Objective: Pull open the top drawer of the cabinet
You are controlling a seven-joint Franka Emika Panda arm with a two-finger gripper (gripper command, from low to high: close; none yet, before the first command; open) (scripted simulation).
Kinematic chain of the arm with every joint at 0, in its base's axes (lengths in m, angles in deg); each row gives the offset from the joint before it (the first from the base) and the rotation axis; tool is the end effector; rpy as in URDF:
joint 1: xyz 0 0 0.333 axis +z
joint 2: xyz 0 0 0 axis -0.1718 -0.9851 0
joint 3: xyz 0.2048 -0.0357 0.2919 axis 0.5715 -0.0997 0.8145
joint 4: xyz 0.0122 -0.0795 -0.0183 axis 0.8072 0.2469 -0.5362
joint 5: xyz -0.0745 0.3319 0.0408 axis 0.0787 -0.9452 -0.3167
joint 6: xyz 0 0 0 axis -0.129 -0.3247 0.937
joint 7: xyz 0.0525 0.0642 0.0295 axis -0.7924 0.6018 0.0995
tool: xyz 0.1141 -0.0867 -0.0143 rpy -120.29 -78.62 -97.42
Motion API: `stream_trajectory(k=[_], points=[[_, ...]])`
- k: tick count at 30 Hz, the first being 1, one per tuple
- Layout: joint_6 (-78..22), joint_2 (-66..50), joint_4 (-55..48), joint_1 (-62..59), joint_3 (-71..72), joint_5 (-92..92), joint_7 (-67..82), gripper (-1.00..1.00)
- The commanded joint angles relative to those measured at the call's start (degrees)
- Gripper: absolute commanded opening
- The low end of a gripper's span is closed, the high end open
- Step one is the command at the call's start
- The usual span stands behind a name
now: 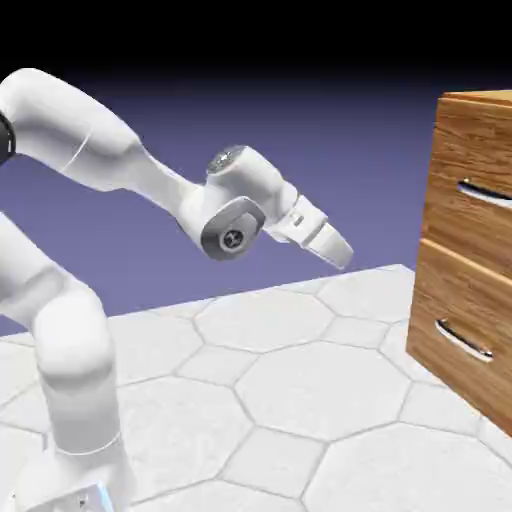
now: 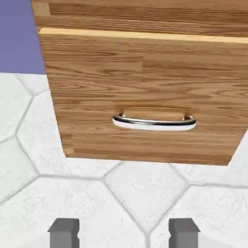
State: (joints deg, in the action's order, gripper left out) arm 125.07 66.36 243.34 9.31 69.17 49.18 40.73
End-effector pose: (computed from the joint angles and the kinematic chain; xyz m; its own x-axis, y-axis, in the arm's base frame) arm 0.3599 0.0105 0.4945 0.5784 -0.5845 0.5691 -0.4214 -0.8114 -0.4051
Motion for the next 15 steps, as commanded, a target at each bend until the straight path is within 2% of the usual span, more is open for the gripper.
stream_trajectory(k=[1, 15], points=[[-0.37, -1.46, -0.70, -1.05, 1.34, 2.11, 2.50, 0.00], [-5.61, -21.94, -10.43, -15.75, 20.12, 31.65, 37.38, 0.00]])
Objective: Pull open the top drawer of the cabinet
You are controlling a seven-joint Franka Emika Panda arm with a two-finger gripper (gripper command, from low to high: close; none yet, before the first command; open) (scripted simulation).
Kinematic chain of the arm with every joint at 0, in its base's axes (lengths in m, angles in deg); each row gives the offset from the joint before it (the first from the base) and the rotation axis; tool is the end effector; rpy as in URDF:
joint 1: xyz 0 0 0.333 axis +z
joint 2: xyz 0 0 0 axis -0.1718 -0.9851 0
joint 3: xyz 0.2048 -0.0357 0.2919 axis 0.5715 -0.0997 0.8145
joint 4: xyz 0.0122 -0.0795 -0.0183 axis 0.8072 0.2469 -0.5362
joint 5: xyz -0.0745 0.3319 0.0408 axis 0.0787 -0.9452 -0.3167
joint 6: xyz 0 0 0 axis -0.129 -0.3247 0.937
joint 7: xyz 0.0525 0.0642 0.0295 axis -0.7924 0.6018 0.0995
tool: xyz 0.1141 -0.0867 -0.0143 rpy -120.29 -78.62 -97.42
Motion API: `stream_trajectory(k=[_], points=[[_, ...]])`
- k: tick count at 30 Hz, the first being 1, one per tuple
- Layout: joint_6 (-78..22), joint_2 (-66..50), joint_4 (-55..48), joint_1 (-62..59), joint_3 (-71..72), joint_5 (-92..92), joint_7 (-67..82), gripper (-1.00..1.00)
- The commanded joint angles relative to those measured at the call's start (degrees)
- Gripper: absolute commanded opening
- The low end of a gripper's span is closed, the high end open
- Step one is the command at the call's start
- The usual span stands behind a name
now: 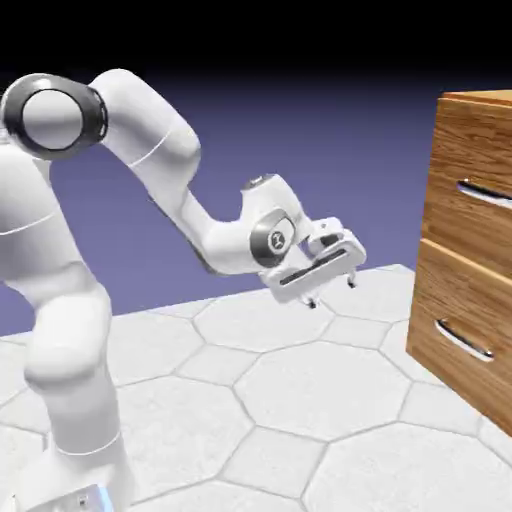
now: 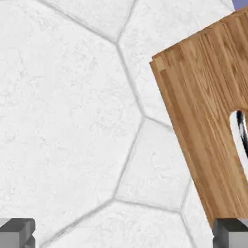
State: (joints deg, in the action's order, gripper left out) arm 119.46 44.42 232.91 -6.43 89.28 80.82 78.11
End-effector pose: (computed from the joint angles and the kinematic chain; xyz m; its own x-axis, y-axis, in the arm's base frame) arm 0.4323 0.0742 0.3937 0.7262 0.6066 0.3236 0.4839 -0.7853 0.3862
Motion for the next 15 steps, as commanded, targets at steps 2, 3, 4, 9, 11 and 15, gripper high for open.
stream_trajectory(k=[2, 3, 4, 9, 11, 15], points=[[-0.75, -2.93, -1.39, -2.10, 2.68, 4.22, 4.99, 0.00], [-1.12, -4.39, -2.09, -3.15, 4.02, 6.33, 7.48, 0.00], [-1.50, -5.85, -2.78, -4.20, 5.37, 8.44, 9.97, 0.00], [-3.37, -13.17, -6.26, -9.45, 12.07, 18.99, 22.43, 0.00], [-4.12, -16.09, -7.65, -11.55, 14.75, 23.21, 27.41, 0.00], [-5.61, -21.94, -10.43, -15.74, 20.12, 31.65, 37.38, 0.00]])
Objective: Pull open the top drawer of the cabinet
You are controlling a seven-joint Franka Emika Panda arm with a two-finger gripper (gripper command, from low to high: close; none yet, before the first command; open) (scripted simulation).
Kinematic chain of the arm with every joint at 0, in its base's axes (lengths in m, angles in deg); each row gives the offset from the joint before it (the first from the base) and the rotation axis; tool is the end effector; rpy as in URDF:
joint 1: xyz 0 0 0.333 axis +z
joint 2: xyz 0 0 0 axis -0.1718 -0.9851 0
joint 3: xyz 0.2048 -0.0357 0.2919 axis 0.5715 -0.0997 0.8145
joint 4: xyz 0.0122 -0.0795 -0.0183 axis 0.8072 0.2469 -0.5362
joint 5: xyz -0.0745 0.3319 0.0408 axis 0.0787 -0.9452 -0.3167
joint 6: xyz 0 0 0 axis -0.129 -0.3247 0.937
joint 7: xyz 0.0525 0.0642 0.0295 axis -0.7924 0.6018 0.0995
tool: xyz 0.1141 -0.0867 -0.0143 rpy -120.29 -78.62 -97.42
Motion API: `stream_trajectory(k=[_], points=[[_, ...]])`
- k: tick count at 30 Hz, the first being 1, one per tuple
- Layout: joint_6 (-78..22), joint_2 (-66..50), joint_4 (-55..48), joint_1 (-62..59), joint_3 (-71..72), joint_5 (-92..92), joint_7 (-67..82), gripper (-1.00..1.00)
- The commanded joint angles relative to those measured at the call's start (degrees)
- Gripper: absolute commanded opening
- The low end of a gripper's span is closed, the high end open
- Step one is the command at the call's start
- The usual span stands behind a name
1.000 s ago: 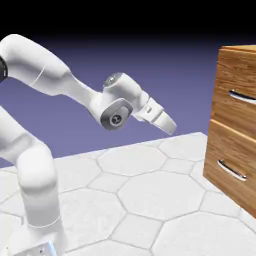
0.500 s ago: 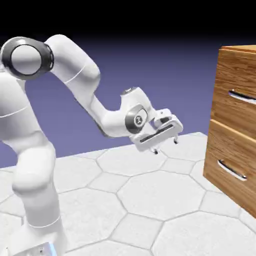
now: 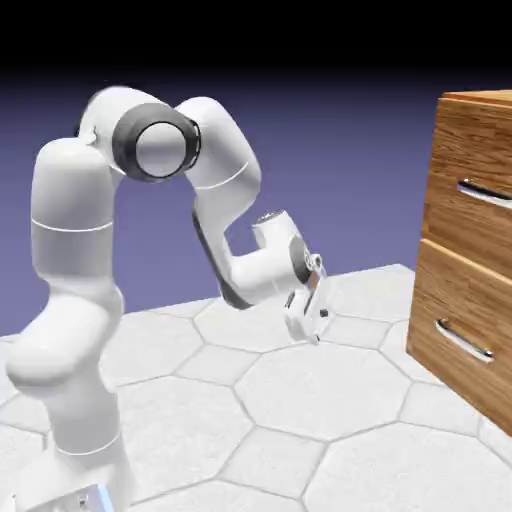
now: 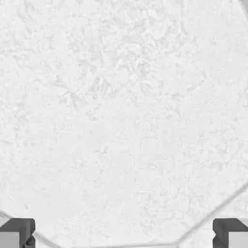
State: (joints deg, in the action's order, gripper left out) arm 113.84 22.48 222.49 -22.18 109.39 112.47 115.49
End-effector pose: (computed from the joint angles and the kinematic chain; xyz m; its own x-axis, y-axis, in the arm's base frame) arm 0.4696 0.1168 0.3032 -0.2056 0.9630 -0.1745 0.8927 0.2576 0.3697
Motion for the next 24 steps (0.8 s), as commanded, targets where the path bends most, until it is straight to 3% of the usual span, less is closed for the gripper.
stream_trajectory(k=[1, 24], points=[[-0.37, -1.46, -0.70, -1.05, 1.34, 2.11, 2.50, 0.00], [-8.98, -35.10, -16.69, -25.19, 32.18, 50.63, 59.81, 0.00]])
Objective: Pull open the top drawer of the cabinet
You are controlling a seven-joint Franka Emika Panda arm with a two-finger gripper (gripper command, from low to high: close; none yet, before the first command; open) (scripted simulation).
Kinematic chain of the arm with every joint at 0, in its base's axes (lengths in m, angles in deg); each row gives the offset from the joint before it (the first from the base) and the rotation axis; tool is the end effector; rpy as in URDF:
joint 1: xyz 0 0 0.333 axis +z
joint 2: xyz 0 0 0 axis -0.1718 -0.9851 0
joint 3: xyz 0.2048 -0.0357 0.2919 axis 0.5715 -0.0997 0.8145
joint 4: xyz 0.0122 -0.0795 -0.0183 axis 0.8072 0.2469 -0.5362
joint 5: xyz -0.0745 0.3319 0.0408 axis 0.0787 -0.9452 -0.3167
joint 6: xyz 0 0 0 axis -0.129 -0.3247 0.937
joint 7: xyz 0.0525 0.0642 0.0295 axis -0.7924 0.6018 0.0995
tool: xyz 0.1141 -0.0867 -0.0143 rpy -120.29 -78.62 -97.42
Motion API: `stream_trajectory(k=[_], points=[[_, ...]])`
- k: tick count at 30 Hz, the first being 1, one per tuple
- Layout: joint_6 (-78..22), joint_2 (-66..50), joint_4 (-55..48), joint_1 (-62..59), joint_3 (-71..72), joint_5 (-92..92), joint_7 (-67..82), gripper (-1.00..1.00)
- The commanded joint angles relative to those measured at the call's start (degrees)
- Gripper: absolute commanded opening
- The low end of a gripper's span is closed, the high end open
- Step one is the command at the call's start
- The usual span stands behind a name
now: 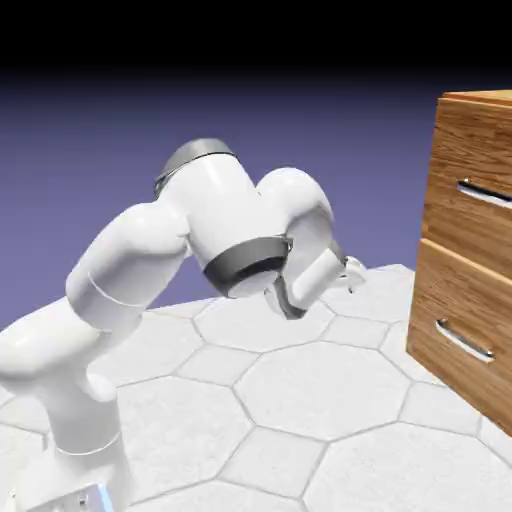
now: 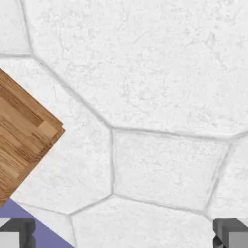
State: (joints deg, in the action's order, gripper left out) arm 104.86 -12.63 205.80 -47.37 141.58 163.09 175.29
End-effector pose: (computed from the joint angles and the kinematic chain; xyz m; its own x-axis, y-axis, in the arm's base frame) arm 0.5552 0.1124 0.3323 -0.6716 -0.0976 -0.7344 -0.2376 0.9673 0.0886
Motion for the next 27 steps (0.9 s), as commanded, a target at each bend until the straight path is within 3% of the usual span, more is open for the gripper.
stream_trajectory(k=[1, 19, 25, 26, 27], points=[[-0.37, -1.46, -0.70, -1.05, 1.34, 2.11, 2.50, 0.00], [-7.11, -27.79, -13.21, -19.94, 25.48, 40.08, 47.35, 0.00], [-3.83, -28.63, -25.32, -11.43, 23.20, 40.34, 50.37, 0.00], [-3.83, -28.63, -25.32, -11.43, 23.20, 40.34, 50.37, -1.00], [-3.83, -28.63, -25.32, -11.43, 23.20, 40.34, 50.37, -1.00]])
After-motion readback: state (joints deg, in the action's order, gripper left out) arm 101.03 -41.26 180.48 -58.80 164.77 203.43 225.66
